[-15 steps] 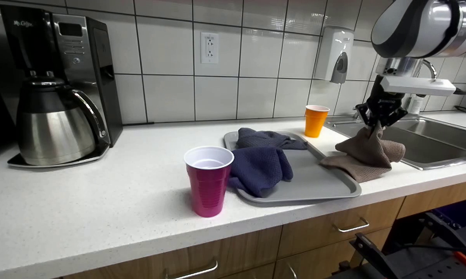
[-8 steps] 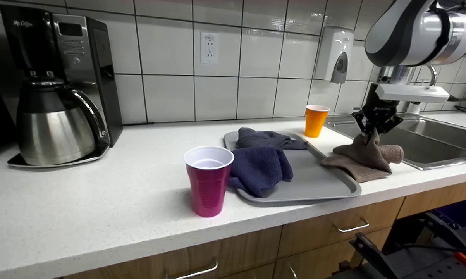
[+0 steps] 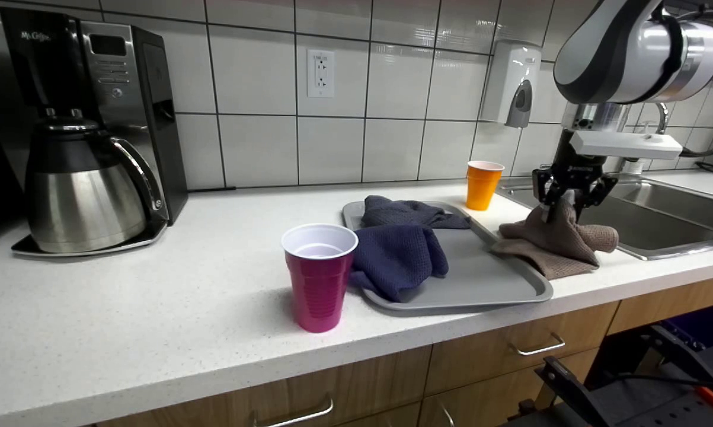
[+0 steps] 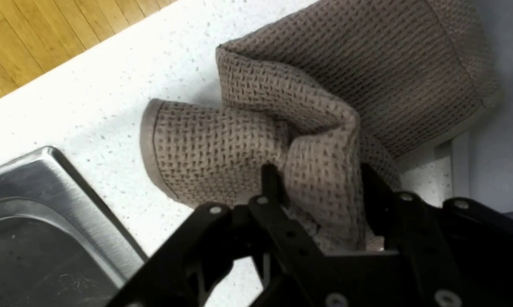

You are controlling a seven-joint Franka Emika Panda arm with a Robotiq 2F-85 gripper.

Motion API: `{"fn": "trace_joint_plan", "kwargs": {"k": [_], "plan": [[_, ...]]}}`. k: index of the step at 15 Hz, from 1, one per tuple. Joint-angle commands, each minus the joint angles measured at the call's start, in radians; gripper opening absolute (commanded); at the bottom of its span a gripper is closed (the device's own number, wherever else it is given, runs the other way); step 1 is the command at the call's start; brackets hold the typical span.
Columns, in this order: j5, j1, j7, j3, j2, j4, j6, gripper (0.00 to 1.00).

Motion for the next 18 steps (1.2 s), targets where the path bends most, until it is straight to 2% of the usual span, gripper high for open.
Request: {"fn": "trace_joint_plan", "kwargs": {"k": [1, 3, 4, 18], "plan": [[-0.013, 0.006, 0.029, 0.007, -0.032, 0.001, -0.012, 0.82], [-0.016, 0.008, 0.029, 0.008, -0.047, -0.001, -0.012, 0.97], [-0.014, 0.01, 0.028, 0.009, -0.057, -0.003, -0.014, 1.0], [0.014, 0.041, 0.006, 0.065, -0.159, 0.004, -0.019, 1.0]]}}
